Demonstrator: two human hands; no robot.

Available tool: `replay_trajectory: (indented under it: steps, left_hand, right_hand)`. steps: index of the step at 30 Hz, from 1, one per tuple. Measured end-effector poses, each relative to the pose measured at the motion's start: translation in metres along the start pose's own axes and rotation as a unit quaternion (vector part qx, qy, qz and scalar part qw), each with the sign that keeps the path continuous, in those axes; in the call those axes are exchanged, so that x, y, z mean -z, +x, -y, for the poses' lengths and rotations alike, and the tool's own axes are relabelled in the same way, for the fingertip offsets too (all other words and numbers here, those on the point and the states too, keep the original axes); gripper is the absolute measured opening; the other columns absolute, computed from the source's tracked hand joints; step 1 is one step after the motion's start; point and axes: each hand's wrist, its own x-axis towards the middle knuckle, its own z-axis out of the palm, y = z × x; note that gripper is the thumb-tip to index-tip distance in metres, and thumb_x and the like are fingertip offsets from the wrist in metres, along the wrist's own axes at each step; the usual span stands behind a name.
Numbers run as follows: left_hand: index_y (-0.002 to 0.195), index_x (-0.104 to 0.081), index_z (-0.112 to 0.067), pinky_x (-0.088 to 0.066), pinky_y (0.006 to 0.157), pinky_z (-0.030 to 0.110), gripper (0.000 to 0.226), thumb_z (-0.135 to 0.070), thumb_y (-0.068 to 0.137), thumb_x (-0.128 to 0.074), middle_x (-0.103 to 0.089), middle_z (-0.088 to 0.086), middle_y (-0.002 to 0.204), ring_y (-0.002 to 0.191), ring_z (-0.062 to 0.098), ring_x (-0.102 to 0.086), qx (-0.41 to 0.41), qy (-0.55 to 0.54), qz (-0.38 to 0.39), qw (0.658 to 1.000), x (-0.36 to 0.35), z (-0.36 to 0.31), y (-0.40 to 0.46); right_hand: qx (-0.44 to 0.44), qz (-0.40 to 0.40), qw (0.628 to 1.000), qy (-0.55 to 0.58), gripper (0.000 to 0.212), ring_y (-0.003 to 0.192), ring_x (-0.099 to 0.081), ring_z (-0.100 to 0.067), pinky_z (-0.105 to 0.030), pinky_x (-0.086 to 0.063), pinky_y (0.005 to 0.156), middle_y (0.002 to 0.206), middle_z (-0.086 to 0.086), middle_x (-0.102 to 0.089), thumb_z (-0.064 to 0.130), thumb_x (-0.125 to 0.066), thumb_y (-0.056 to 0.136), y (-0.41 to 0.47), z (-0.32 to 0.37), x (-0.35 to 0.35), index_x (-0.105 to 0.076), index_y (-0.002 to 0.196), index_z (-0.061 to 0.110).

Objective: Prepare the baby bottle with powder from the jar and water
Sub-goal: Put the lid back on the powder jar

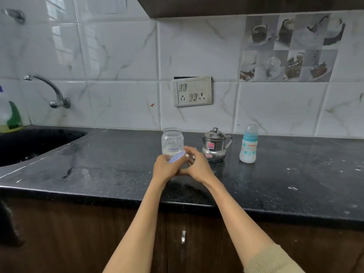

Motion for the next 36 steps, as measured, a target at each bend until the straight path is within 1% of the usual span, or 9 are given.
replay_trajectory:
  steps: [4,7,11,14,17,19,24,30,36]
  left_hand:
    - [0.073,-0.061,-0.007,-0.042,0.060,0.035,0.060,-0.064,0.059,-0.071,-0.052,0.008,0.067,0.063,0.017,-0.050,-0.018,-0.025,0.024,0.999,-0.005,-0.022,0.023]
    - [0.077,-0.056,-0.005,-0.044,0.063,0.027,0.065,-0.069,0.070,-0.060,-0.054,0.007,0.074,0.069,0.016,-0.054,-0.042,-0.027,0.009,0.999,-0.006,-0.036,0.041]
    - [0.130,-0.045,-0.002,-0.040,0.098,0.031,0.070,-0.055,0.085,-0.054,-0.050,0.010,0.135,0.124,0.024,-0.047,-0.040,-0.033,-0.086,0.995,0.001,-0.029,0.070]
    - [0.132,-0.037,-0.007,-0.040,0.093,0.024,0.071,-0.039,0.079,-0.072,-0.046,-0.001,0.134,0.127,0.022,-0.040,-0.018,0.015,-0.074,0.997,0.007,-0.015,0.088]
    - [0.147,-0.020,-0.005,-0.033,0.108,0.037,0.112,-0.038,0.062,-0.085,-0.029,0.008,0.153,0.139,0.026,-0.031,0.025,0.063,-0.069,0.995,0.004,0.002,0.107]
    - [0.144,-0.028,-0.007,-0.040,0.105,0.038,0.114,-0.044,0.054,-0.087,-0.039,0.008,0.147,0.134,0.027,-0.039,0.028,0.077,-0.078,0.994,-0.002,0.010,0.118]
    - [0.110,-0.056,-0.016,-0.043,0.066,0.022,0.078,-0.051,0.047,-0.087,-0.065,-0.002,0.105,0.094,0.016,-0.062,-0.009,0.062,-0.112,0.992,-0.012,0.018,0.133]
    - [0.110,-0.056,-0.014,-0.043,0.070,0.025,0.077,-0.051,0.049,-0.086,-0.065,0.000,0.104,0.092,0.017,-0.061,-0.020,0.092,-0.127,0.987,-0.013,0.023,0.140]
    - [0.109,-0.057,-0.015,-0.044,0.070,0.026,0.076,-0.051,0.048,-0.085,-0.065,0.000,0.103,0.091,0.016,-0.061,-0.016,0.096,-0.125,0.987,-0.011,0.024,0.142]
  right_hand:
    - [0.048,-0.059,0.997,0.022,0.072,0.093,-0.062,-0.009,-0.015,-0.052,0.074,0.105,0.003,-0.062,-0.005,-0.081,0.062,0.020,0.013,0.001,-0.045,0.124,0.008]
    - [0.071,-0.090,0.993,-0.014,0.079,0.103,-0.057,-0.013,-0.020,-0.048,0.084,0.115,0.000,-0.056,0.011,-0.086,0.061,0.043,0.022,0.008,-0.040,0.125,0.009]
    - [0.074,-0.108,0.990,-0.053,0.085,0.110,-0.053,-0.019,-0.027,-0.048,0.090,0.121,-0.004,-0.047,0.015,-0.089,0.056,0.086,0.041,0.028,-0.033,0.120,0.012]
    - [0.064,-0.061,0.989,-0.115,0.085,0.114,-0.052,-0.023,-0.035,-0.051,0.091,0.126,-0.007,-0.049,0.009,-0.089,0.053,0.118,0.057,0.043,-0.040,0.123,0.012]
    - [0.044,0.024,0.975,-0.215,0.087,0.119,-0.049,-0.023,-0.031,-0.047,0.085,0.132,-0.007,-0.050,0.010,-0.089,0.056,0.146,0.069,0.048,-0.046,0.131,0.016]
    - [0.031,0.088,0.959,-0.269,0.089,0.126,-0.047,-0.024,-0.032,-0.045,0.088,0.137,-0.007,-0.049,0.009,-0.088,0.058,0.160,0.074,0.044,-0.046,0.136,0.017]
    - [-0.011,0.217,0.894,-0.392,0.088,0.124,-0.048,-0.026,-0.033,-0.049,0.086,0.142,-0.001,-0.046,0.003,-0.085,0.061,0.186,0.084,0.029,-0.047,0.137,0.023]
    - [-0.019,0.318,0.810,-0.492,0.079,0.129,-0.045,-0.023,-0.036,-0.049,0.094,0.143,0.002,-0.044,-0.004,-0.080,0.064,0.204,0.099,0.012,-0.053,0.130,0.028]
    - [-0.055,0.348,0.785,-0.509,0.078,0.127,-0.046,-0.024,-0.035,-0.049,0.094,0.141,0.001,-0.045,-0.008,-0.078,0.065,0.209,0.109,0.003,-0.054,0.130,0.028]
